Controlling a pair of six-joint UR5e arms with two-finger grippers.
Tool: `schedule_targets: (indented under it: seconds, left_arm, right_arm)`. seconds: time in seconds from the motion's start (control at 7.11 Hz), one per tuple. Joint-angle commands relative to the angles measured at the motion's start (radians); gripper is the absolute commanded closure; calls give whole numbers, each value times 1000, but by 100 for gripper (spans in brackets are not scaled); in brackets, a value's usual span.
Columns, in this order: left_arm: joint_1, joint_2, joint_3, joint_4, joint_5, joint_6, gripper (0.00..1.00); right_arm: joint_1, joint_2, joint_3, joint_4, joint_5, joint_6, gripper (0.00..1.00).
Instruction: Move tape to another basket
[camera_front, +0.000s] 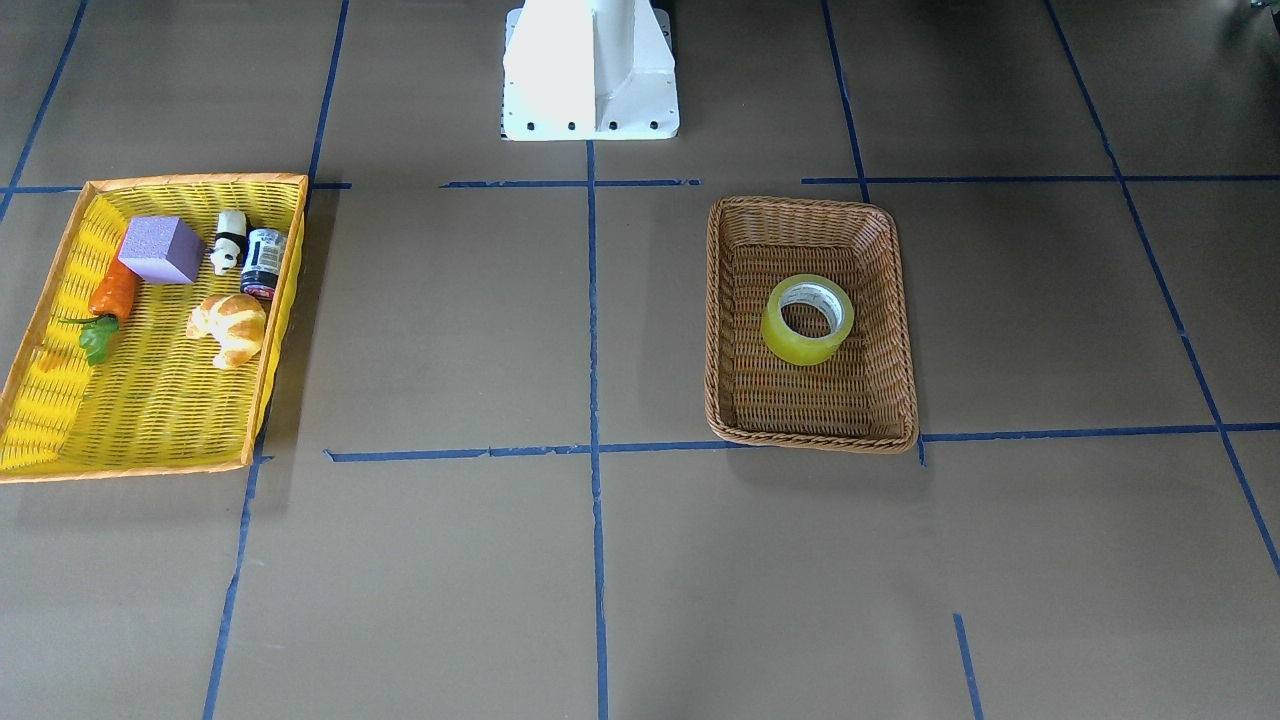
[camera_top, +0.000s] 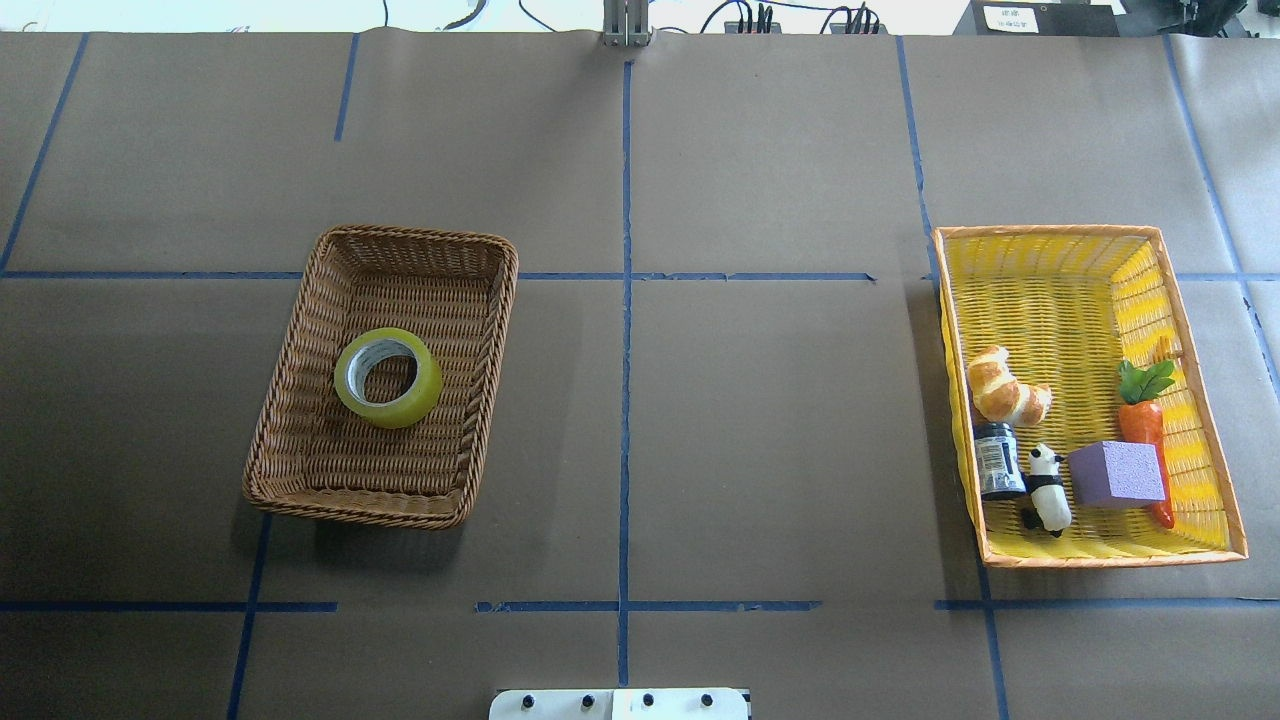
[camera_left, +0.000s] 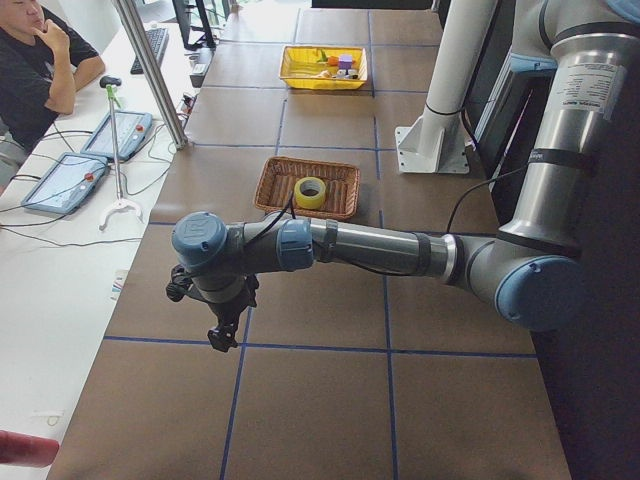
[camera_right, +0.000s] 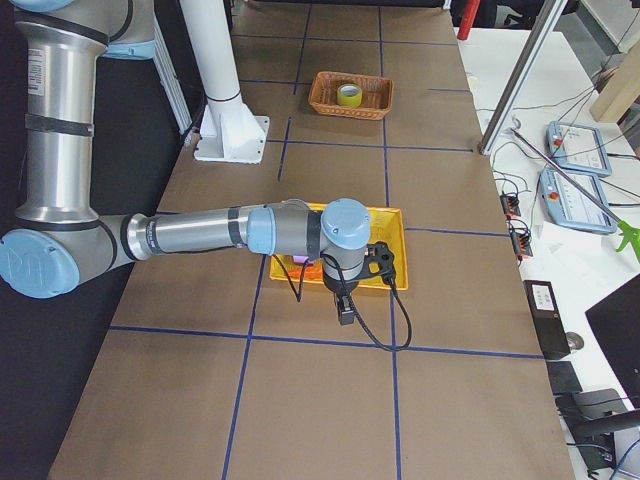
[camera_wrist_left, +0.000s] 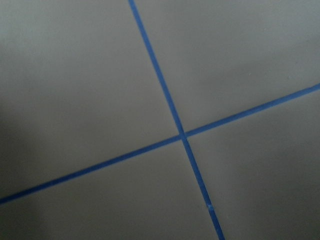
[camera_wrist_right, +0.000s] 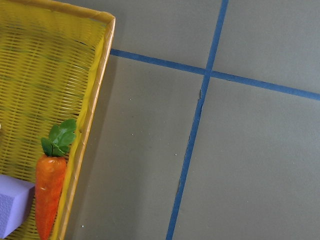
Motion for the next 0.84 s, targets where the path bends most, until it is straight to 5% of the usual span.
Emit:
schedule_targets:
  seconds: [0.0,0.28,0.7]
  left_arm:
    - [-2,52,-50,3,-40,-149,0]
    - [11,123,-159,-9,-58,-256,0]
    - [48,158,-170,-11,-49,-255,0]
  right_arm:
    - [-48,6,-8,2,11,117,0]
    - [-51,1,-6,4,27,150,0]
    - [-67,1,-9,2,28,152,0]
